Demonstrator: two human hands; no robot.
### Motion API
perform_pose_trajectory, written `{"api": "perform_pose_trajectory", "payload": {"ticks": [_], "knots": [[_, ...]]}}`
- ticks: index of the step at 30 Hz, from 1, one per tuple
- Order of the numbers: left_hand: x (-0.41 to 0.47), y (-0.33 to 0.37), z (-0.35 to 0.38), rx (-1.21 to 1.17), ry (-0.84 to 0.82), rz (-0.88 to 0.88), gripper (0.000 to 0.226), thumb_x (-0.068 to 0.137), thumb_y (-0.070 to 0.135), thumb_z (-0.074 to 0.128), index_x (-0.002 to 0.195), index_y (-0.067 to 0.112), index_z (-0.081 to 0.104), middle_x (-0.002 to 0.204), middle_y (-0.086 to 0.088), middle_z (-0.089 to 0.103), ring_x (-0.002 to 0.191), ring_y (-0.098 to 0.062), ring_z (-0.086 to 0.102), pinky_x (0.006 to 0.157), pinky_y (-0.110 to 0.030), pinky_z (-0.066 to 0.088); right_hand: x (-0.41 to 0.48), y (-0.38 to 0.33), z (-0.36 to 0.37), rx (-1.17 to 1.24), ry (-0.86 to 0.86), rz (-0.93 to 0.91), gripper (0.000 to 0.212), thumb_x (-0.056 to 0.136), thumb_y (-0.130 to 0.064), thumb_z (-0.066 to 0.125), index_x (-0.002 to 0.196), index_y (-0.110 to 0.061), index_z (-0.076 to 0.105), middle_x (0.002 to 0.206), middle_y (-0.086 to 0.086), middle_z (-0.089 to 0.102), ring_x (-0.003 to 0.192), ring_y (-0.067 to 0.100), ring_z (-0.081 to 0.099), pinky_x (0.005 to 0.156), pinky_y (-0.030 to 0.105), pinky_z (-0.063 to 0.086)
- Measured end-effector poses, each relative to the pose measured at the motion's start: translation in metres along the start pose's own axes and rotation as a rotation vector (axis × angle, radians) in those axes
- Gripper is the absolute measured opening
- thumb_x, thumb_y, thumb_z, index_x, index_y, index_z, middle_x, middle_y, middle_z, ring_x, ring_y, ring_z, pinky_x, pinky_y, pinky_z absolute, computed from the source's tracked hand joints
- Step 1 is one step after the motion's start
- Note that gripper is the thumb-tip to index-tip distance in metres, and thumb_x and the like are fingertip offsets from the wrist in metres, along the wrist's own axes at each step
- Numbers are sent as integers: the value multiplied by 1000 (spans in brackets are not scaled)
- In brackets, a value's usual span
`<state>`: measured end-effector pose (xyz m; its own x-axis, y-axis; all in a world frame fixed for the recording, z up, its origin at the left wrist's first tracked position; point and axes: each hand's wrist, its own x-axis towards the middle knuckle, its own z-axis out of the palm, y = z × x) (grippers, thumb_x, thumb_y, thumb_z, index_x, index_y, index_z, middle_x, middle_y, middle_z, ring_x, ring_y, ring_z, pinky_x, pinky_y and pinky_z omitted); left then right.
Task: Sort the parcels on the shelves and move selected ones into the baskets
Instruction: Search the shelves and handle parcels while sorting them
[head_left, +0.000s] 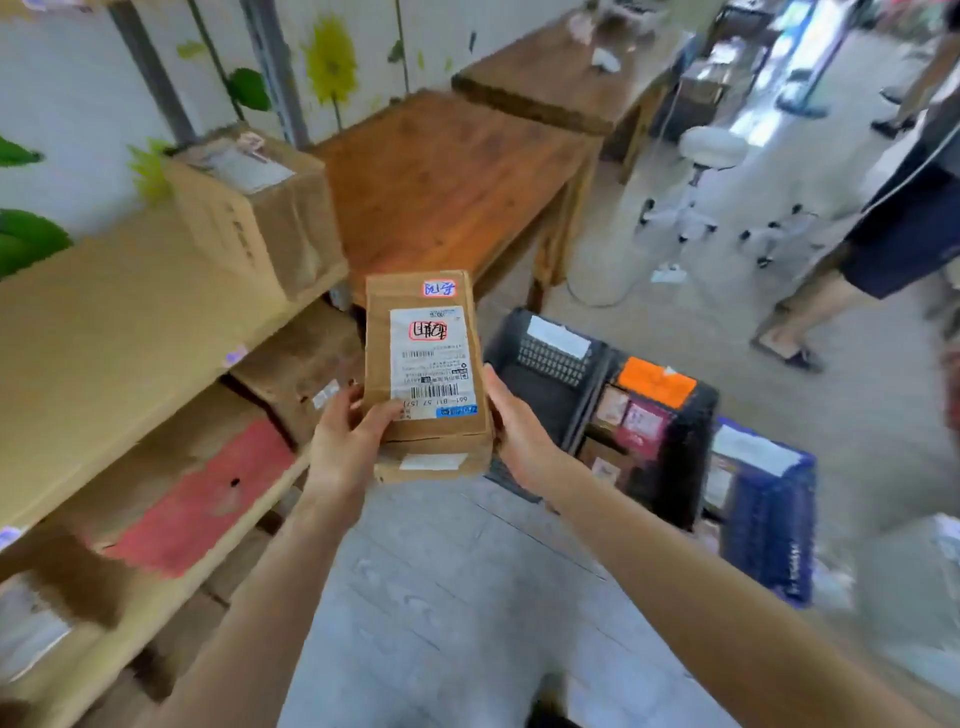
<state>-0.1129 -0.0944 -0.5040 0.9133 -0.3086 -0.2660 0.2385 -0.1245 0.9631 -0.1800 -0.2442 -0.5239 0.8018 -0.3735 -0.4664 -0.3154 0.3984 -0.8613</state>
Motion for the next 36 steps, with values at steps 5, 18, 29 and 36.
{"api": "perform_pose_trajectory", "payload": {"ticks": [5,18,29,36], "knots": [[6,-22,152,102,-178,-44,36,88,25,60,118,10,51,104,-5,63,98,-23,61,88,-39,51,-4,-2,-152,61,132,15,37,90,-46,48,106,-18,67,109,5,70,96,18,68,83,30,53],[65,-105,393,349,-555,-357,23,90,26,57,106,13,47,100,-3,61,90,-17,59,68,-29,48,29,34,-376,151,573,217,14,92,-28,50,90,-21,61,90,-1,71,81,13,68,66,26,54],[164,-251,532,635,-691,-526,14,95,25,46,107,20,51,93,6,60,80,-7,57,60,-17,48,163,119,-489,-35,836,411,27,95,-24,41,106,-6,58,87,-5,65,78,6,60,77,37,53],[211,-405,588,699,-717,-681,25,95,17,47,118,15,57,99,0,65,85,-14,63,76,-30,54,247,245,-554,-20,919,533,39,98,-26,36,133,-12,47,128,8,58,113,22,57,94,46,48]]}}
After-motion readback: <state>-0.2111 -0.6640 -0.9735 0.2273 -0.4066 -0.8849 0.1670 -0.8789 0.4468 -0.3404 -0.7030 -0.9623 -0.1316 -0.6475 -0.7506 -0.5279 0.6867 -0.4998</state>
